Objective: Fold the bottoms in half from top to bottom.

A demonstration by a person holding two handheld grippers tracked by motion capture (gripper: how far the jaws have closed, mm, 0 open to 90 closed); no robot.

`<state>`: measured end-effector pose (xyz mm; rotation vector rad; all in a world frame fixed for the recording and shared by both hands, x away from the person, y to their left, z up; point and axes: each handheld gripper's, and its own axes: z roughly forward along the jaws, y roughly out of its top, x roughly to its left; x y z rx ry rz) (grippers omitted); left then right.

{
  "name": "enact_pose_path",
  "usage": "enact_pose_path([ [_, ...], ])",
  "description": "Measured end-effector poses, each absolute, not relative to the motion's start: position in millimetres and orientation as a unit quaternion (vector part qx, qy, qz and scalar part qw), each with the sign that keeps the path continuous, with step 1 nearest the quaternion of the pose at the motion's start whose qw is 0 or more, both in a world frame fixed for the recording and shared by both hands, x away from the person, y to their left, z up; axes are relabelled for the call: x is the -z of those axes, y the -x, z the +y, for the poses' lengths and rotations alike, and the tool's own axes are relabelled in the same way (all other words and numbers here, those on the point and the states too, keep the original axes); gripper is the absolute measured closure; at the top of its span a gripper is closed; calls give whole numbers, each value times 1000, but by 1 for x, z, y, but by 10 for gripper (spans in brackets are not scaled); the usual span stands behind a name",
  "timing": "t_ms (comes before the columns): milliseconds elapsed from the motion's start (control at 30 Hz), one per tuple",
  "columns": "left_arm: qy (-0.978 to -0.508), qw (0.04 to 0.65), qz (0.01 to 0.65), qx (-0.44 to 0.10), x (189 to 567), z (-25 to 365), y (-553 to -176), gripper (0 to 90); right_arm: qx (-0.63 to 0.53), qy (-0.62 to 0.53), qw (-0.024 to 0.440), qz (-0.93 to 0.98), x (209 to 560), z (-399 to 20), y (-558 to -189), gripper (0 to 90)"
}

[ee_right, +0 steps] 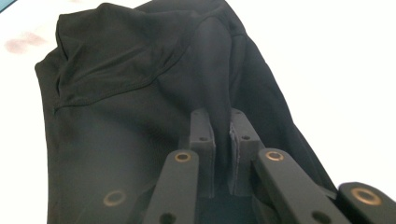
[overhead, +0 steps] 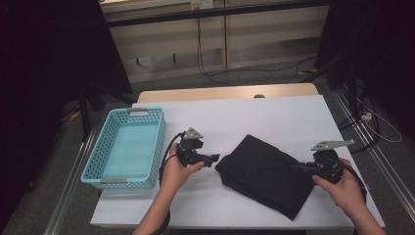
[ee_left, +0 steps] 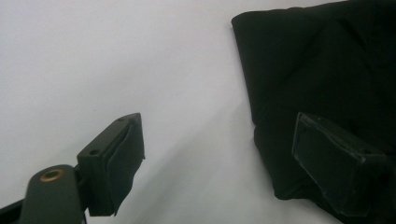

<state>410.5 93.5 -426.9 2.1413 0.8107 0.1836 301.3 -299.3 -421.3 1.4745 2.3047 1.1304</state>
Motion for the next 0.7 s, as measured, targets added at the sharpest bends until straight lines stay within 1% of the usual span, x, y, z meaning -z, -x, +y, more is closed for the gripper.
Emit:
enact_pose_path([
  [200, -851, 411, 320, -73, 425, 93, -411, 167, -381, -493, 92, 777, 413, -300, -299, 831],
  [433, -851, 410, 319, -74, 426, 92, -410, 167, -380, -503, 100, 770, 412, -313, -297, 831],
  [700, -853, 409, 317, -73, 425, 92, -411, 165, -377, -498, 101, 774, 410, -313, -294, 832],
])
